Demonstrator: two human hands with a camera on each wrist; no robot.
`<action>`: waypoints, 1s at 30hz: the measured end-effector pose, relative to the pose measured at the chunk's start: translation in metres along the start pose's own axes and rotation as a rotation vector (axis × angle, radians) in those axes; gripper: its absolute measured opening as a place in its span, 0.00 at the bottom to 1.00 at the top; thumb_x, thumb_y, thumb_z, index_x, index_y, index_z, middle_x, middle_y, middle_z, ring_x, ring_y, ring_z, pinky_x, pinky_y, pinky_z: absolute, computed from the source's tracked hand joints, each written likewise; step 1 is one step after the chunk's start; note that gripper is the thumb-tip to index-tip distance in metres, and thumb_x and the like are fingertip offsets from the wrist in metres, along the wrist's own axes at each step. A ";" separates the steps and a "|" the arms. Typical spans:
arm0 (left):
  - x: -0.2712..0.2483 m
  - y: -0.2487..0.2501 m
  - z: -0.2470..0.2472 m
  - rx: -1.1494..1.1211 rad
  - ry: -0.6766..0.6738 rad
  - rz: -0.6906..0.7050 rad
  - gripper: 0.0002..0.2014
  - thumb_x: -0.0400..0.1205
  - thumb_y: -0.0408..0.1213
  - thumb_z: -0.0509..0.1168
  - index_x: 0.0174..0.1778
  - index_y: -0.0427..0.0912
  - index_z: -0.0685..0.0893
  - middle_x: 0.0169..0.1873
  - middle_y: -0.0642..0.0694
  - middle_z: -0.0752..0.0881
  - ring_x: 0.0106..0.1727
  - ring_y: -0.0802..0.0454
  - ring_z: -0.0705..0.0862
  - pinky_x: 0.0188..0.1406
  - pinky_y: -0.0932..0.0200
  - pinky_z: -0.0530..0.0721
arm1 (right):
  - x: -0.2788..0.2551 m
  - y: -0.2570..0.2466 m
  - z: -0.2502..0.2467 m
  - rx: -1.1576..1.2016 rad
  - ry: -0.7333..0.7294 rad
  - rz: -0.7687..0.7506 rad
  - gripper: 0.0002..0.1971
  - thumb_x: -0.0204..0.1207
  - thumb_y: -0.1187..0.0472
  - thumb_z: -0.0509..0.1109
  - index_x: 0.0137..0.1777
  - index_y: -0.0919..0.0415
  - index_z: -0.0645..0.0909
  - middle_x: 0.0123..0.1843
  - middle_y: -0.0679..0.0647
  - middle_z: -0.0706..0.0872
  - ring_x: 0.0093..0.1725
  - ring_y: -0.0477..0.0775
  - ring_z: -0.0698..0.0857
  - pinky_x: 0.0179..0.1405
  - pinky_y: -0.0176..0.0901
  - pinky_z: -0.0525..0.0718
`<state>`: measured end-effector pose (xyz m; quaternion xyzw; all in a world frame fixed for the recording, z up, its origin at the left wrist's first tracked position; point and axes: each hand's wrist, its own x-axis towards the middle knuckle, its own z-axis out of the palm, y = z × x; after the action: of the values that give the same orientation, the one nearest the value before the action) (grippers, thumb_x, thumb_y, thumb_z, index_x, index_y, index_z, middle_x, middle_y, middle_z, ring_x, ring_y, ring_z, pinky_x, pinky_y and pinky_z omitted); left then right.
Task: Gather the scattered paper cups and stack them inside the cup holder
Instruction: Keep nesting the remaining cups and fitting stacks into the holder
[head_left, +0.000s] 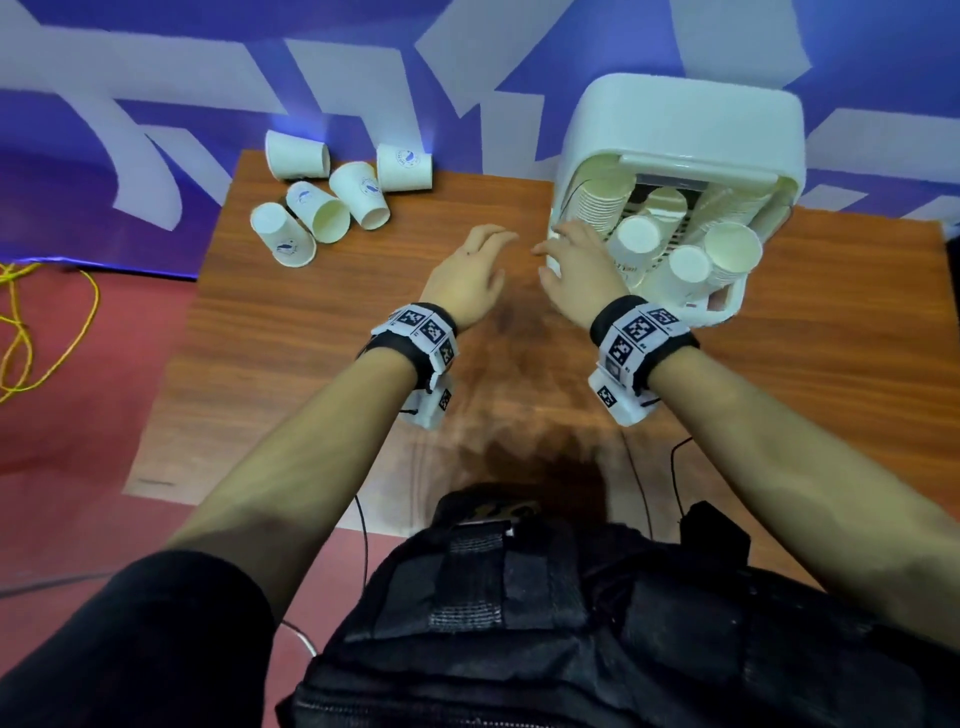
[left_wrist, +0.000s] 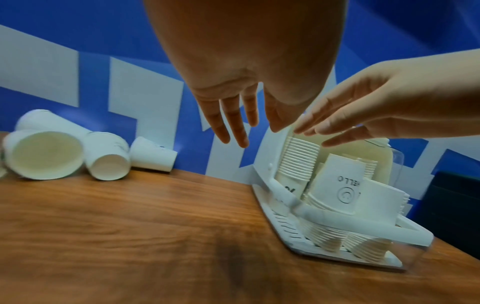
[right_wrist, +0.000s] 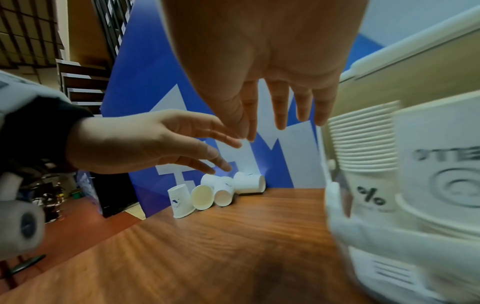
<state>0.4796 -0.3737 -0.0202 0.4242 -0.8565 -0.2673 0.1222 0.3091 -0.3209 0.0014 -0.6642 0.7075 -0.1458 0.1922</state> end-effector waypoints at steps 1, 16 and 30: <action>-0.007 -0.009 -0.006 -0.001 0.005 -0.022 0.24 0.82 0.33 0.58 0.75 0.47 0.71 0.74 0.49 0.69 0.62 0.48 0.80 0.53 0.46 0.83 | 0.002 -0.010 0.006 0.008 -0.030 0.008 0.14 0.80 0.63 0.62 0.64 0.61 0.81 0.77 0.60 0.69 0.80 0.61 0.59 0.80 0.55 0.56; -0.067 -0.196 -0.108 -0.009 0.210 -0.284 0.23 0.78 0.27 0.61 0.71 0.39 0.75 0.69 0.41 0.75 0.68 0.41 0.73 0.63 0.51 0.74 | 0.096 -0.189 0.105 0.131 -0.294 -0.058 0.23 0.81 0.61 0.61 0.77 0.57 0.69 0.76 0.58 0.69 0.77 0.59 0.65 0.75 0.50 0.64; -0.025 -0.297 -0.121 -0.152 0.110 -0.475 0.32 0.76 0.31 0.67 0.77 0.39 0.66 0.75 0.39 0.68 0.74 0.38 0.68 0.70 0.54 0.66 | 0.189 -0.237 0.160 0.157 -0.385 0.060 0.27 0.81 0.63 0.62 0.80 0.60 0.64 0.77 0.61 0.70 0.75 0.59 0.70 0.71 0.47 0.67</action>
<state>0.7443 -0.5441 -0.0869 0.6169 -0.7025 -0.3287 0.1338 0.5842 -0.5194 -0.0451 -0.6413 0.6636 -0.0650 0.3796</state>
